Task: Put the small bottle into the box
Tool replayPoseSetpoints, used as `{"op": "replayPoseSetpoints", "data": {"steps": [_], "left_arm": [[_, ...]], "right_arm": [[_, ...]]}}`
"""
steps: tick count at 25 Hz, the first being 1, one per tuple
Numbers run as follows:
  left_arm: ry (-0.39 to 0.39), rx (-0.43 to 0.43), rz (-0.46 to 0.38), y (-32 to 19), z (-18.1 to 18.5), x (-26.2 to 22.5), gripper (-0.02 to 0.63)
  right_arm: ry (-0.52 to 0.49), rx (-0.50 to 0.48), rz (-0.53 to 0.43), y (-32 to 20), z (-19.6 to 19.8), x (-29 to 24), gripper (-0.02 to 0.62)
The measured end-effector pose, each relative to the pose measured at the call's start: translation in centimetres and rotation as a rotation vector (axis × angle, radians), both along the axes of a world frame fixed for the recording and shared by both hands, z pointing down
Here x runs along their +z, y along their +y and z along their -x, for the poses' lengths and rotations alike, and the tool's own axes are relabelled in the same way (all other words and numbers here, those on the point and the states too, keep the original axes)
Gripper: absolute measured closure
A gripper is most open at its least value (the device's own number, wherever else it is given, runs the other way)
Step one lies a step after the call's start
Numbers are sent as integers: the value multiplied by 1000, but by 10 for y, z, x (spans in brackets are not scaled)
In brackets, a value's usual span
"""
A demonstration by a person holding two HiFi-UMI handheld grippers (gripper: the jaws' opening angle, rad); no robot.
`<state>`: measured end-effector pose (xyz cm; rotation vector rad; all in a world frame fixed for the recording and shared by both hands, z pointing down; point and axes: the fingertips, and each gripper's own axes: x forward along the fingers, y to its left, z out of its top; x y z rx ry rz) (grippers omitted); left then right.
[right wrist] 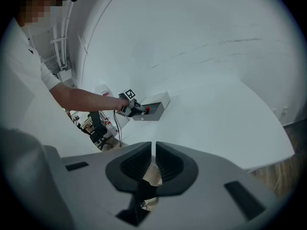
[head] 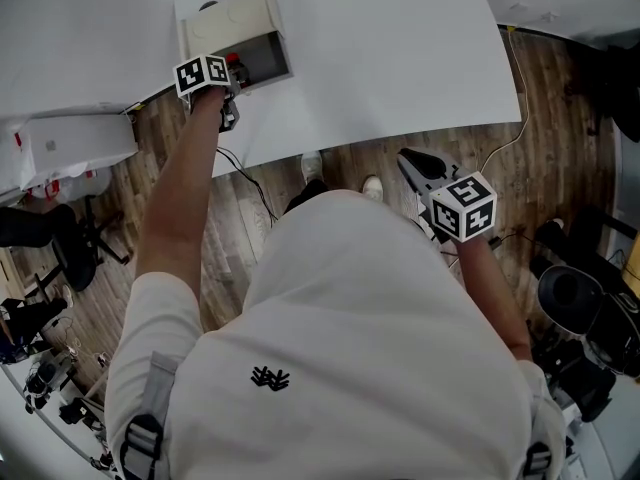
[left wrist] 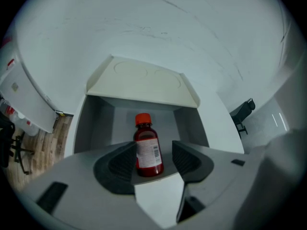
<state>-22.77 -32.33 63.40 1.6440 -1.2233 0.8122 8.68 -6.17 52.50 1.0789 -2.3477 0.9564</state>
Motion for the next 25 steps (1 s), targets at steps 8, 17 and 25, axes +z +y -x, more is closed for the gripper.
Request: {"op": "replayPoseSetpoints", "data": {"steps": [8, 17, 25], "left_arm": [[17, 2, -1, 3, 2, 1, 368], [20, 10, -16, 5, 0, -5, 368], [12, 18, -67, 14, 0, -21, 368]], "right_arm": [[10, -15, 5, -5, 4, -1, 566], [21, -47, 15, -10, 12, -1, 566], [6, -60, 45, -14, 18, 0, 571]]}}
